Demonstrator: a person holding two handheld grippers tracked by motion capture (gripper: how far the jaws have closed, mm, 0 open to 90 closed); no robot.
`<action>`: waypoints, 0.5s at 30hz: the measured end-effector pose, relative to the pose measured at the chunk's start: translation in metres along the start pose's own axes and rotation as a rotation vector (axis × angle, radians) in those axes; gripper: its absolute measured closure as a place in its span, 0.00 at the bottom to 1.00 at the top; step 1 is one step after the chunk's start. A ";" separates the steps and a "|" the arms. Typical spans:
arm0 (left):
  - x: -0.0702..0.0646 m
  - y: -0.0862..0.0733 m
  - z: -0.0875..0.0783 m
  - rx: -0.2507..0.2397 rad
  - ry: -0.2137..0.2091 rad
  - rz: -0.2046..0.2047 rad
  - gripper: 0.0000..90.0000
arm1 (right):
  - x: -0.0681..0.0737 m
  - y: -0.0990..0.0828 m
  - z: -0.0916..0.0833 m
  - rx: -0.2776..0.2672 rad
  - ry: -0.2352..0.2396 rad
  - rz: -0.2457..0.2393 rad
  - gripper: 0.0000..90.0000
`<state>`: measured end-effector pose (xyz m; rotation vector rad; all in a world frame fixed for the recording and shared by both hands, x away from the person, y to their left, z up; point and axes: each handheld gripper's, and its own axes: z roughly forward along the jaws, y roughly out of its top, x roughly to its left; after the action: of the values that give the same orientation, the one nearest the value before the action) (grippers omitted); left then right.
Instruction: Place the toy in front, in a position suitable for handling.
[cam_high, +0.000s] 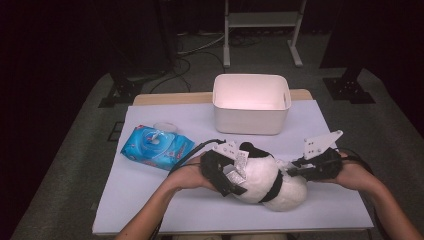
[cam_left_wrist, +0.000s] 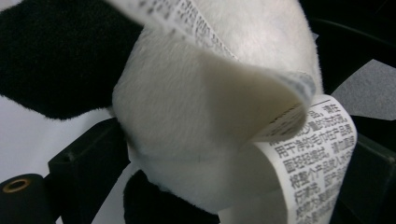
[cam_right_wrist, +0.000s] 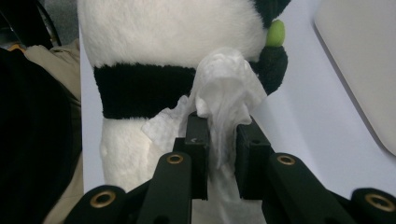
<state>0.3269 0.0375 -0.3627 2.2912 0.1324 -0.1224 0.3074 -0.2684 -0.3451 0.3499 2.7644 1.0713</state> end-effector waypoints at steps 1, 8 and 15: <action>0.001 -0.001 0.000 -0.005 -0.005 -0.001 0.07 | 0.000 0.000 0.000 0.000 -0.001 0.000 0.85; 0.001 -0.006 0.006 -0.034 -0.021 -0.014 0.04 | 0.001 -0.003 -0.002 -0.003 -0.003 0.004 0.85; 0.005 -0.011 0.011 -0.069 -0.037 -0.031 0.09 | 0.002 -0.006 -0.004 -0.014 -0.003 0.016 0.85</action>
<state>0.3295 0.0363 -0.3786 2.2170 0.1513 -0.1739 0.3037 -0.2747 -0.3469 0.3726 2.7544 1.0925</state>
